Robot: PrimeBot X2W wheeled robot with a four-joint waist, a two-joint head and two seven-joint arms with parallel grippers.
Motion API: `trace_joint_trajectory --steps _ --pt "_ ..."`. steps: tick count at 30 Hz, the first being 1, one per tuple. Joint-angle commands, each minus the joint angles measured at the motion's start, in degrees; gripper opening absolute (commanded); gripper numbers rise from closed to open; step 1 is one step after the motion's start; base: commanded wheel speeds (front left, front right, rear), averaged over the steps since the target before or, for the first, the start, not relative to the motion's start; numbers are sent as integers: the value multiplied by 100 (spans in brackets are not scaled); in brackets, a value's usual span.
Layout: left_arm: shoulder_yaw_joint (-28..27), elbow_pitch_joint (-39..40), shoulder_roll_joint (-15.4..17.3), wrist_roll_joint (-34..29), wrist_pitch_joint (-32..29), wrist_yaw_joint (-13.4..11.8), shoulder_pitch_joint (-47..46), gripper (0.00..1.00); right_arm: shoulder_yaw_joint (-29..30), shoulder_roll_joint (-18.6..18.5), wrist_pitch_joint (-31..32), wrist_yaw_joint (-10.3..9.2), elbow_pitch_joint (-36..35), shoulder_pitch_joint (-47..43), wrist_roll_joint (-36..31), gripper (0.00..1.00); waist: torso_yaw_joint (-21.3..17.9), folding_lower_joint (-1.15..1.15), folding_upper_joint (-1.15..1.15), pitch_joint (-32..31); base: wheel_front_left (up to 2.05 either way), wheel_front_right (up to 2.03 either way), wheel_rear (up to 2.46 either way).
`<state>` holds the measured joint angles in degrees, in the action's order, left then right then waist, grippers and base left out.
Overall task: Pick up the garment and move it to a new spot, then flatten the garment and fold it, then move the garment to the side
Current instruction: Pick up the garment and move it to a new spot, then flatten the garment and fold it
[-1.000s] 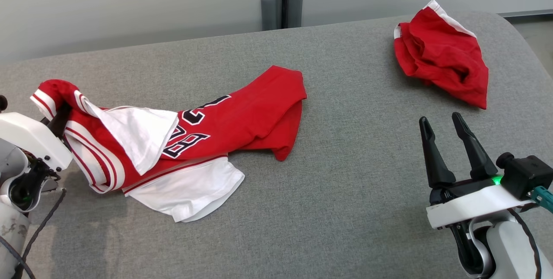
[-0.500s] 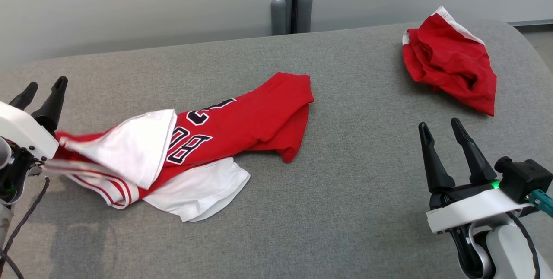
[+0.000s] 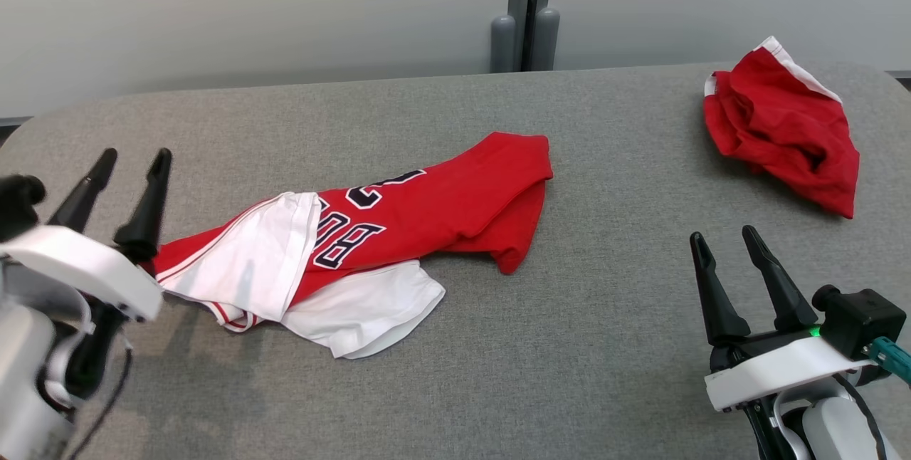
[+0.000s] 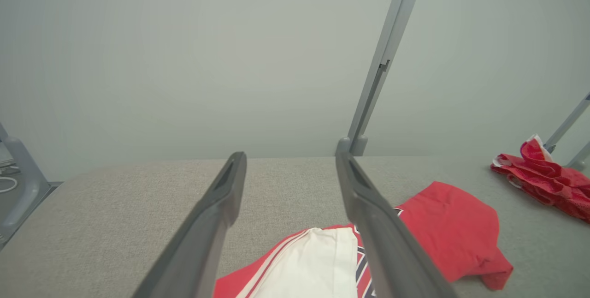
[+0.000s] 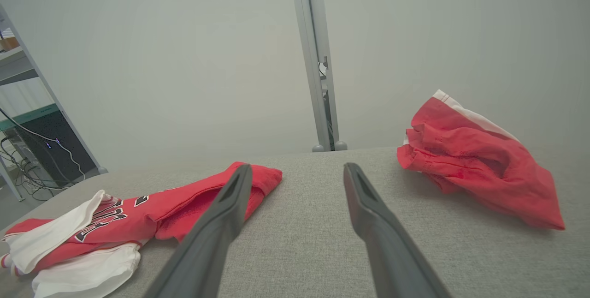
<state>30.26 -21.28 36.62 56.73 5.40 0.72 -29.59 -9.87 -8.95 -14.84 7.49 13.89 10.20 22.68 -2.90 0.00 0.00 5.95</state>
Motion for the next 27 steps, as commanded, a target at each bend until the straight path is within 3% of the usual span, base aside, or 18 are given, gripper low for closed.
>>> trace_joint_trajectory --steps 1,8,13,17,23,27 --pt "-8 288 -46 -96 162 -213 232 100 1 -27 -37 2 -5 -30 35 100 43 0 0 33 0 0 0" --pt "-72 1229 -291 -580 846 -1250 1178 100 -4 20 -37 2 -46 -75 43 100 90 0 0 127 0 0 0" --pt "-393 1559 -639 -965 986 -1657 1732 100 14 1 -37 2 -105 -66 38 100 91 0 0 162 0 0 0" --pt "-1031 1874 -1211 -1651 981 -1732 2201 100 62 15 -37 2 -163 -92 -9 100 117 0 0 179 0 0 0" --pt "-1471 1889 -1888 -2233 983 -1493 2618 100 69 61 -37 2 -186 -137 -13 100 156 0 0 137 0 0 0" --pt "-1646 1809 -2116 -2478 983 -1332 2718 100 65 70 -37 2 -190 -166 -4 100 163 0 0 119 0 0 0"
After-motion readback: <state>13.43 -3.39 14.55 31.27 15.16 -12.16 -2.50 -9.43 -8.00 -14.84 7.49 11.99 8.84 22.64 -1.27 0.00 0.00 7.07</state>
